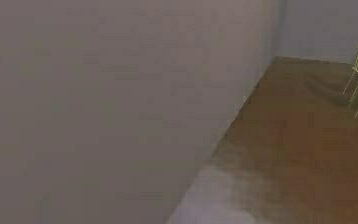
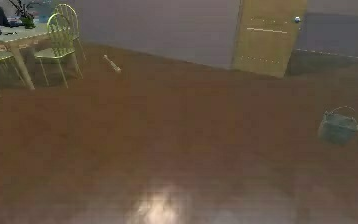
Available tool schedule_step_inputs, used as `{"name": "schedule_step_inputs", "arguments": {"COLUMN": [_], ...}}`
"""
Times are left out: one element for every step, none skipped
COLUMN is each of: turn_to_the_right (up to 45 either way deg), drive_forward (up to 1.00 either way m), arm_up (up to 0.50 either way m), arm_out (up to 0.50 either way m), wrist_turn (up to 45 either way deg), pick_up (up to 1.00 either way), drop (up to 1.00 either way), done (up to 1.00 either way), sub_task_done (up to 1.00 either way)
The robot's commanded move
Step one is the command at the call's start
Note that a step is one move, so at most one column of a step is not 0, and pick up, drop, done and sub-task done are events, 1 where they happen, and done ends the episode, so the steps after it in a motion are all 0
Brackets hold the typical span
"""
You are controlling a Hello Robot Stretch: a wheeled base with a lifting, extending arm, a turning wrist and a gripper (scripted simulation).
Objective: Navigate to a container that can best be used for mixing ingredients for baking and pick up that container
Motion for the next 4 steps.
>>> {"name": "schedule_step_inputs", "arguments": {"turn_to_the_right": [45.0, 45.0, 30.0, 0.0], "drive_forward": [0.0, 0.0, 0.0, 0.25], "arm_up": [0.0, 0.0, 0.0, 0.0], "arm_out": [0.0, 0.0, 0.0, 0.0], "wrist_turn": [0.0, 0.0, 0.0, 0.0], "pick_up": [0.0, 0.0, 0.0, 0.0], "drop": [0.0, 0.0, 0.0, 0.0], "done": [0.0, 0.0, 0.0, 0.0], "sub_task_done": [0.0, 0.0, 0.0, 0.0]}}
